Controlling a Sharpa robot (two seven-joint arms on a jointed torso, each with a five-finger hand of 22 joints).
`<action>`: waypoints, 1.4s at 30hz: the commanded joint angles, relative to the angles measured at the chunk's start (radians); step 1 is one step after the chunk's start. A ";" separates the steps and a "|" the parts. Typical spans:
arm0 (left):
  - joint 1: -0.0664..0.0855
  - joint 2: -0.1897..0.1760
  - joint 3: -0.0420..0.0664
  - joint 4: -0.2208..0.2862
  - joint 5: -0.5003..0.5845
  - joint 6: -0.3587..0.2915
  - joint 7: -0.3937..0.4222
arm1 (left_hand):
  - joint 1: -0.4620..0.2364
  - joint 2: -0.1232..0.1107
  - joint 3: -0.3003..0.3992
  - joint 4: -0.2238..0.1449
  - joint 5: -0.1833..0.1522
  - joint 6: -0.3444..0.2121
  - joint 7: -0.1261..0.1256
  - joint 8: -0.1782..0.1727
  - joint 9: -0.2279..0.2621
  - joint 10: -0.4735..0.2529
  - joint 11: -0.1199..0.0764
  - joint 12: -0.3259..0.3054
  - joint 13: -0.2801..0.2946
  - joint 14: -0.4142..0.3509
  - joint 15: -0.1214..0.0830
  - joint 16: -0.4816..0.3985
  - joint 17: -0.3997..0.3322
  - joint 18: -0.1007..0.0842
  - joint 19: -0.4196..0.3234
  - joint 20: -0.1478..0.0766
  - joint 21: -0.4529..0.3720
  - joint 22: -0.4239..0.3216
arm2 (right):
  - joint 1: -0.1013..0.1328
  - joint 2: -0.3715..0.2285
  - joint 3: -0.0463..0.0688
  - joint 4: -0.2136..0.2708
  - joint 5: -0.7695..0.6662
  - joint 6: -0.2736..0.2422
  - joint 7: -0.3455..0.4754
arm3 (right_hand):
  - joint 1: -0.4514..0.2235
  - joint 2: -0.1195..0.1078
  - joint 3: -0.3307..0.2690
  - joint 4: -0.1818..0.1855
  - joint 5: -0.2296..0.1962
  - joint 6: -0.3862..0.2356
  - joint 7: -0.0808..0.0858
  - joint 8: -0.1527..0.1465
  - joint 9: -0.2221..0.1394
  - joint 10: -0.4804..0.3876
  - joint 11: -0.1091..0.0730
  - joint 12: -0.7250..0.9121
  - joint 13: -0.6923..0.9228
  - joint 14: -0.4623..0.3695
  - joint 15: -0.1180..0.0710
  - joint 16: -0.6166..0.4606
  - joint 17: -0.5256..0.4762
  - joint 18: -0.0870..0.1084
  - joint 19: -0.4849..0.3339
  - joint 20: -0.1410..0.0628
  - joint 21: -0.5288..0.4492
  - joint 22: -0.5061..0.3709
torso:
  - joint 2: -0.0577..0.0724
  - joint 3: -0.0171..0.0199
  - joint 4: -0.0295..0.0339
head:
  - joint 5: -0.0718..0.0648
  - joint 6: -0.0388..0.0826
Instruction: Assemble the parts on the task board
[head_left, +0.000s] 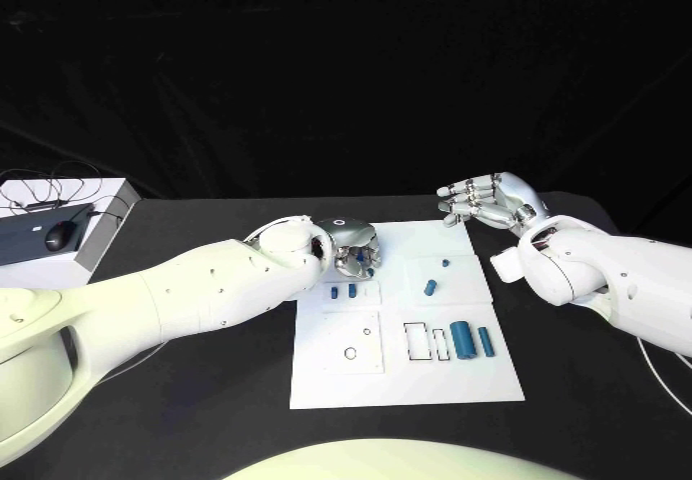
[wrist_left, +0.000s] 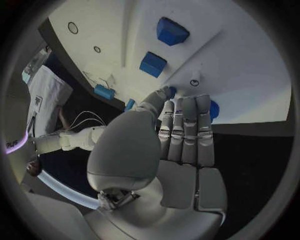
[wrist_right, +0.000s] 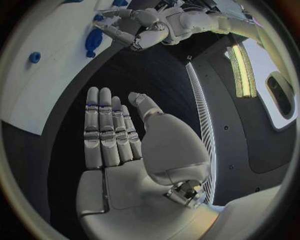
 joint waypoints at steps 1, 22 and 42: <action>0.000 0.004 0.000 -0.001 0.004 0.023 0.011 | 0.001 0.009 0.006 0.001 -0.004 0.010 0.002 -0.005 -0.001 0.005 -0.001 -0.004 0.000 0.000 -0.006 0.003 0.000 -0.009 0.000 -0.009 0.007 0.017 | 0.000 0.001 0.001 0.001 0.001 0.006 0.013 | 0.004 0.004 -0.004 0.000 0.004 0.001 0.006 -0.006 -0.001 0.007 -0.003 -0.005 -0.002 0.004 -0.001 -0.006 -0.001 -0.013 -0.009 -0.001 0.002 0.001 | 0.000 0.0001 -0.0002 | 0.000 0.000; 0.000 0.009 -0.009 -0.010 0.011 0.055 0.011 | -0.006 0.022 0.019 -0.001 -0.004 0.027 0.010 -0.006 -0.001 0.016 0.003 -0.010 -0.001 -0.004 0.001 0.016 -0.001 -0.005 -0.006 -0.003 0.017 0.017 | 0.000 0.001 0.001 0.002 0.001 0.007 0.013 | 0.003 0.004 -0.004 0.002 0.005 0.002 0.005 -0.005 -0.001 0.007 -0.003 -0.005 -0.002 0.004 -0.002 -0.005 -0.001 -0.012 -0.011 -0.001 0.005 0.004 | 0.000 0.0003 0.0001 | 0.000 -0.002; -0.001 -0.003 -0.010 0.000 0.039 -0.051 0.040 | 0.020 0.061 0.060 -0.049 -0.012 0.097 0.036 -0.005 0.000 0.102 -0.007 -0.012 0.002 0.039 -0.009 0.047 0.018 0.006 0.005 -0.014 0.072 0.021 | 0.000 0.000 0.001 0.003 0.001 0.008 0.011 | 0.003 0.004 -0.004 0.002 0.005 0.002 0.005 -0.005 -0.001 0.007 -0.003 -0.005 -0.002 0.004 -0.002 -0.005 -0.001 -0.012 -0.011 -0.001 0.005 0.004 | 0.000 0.0000 -0.0001 | 0.001 0.002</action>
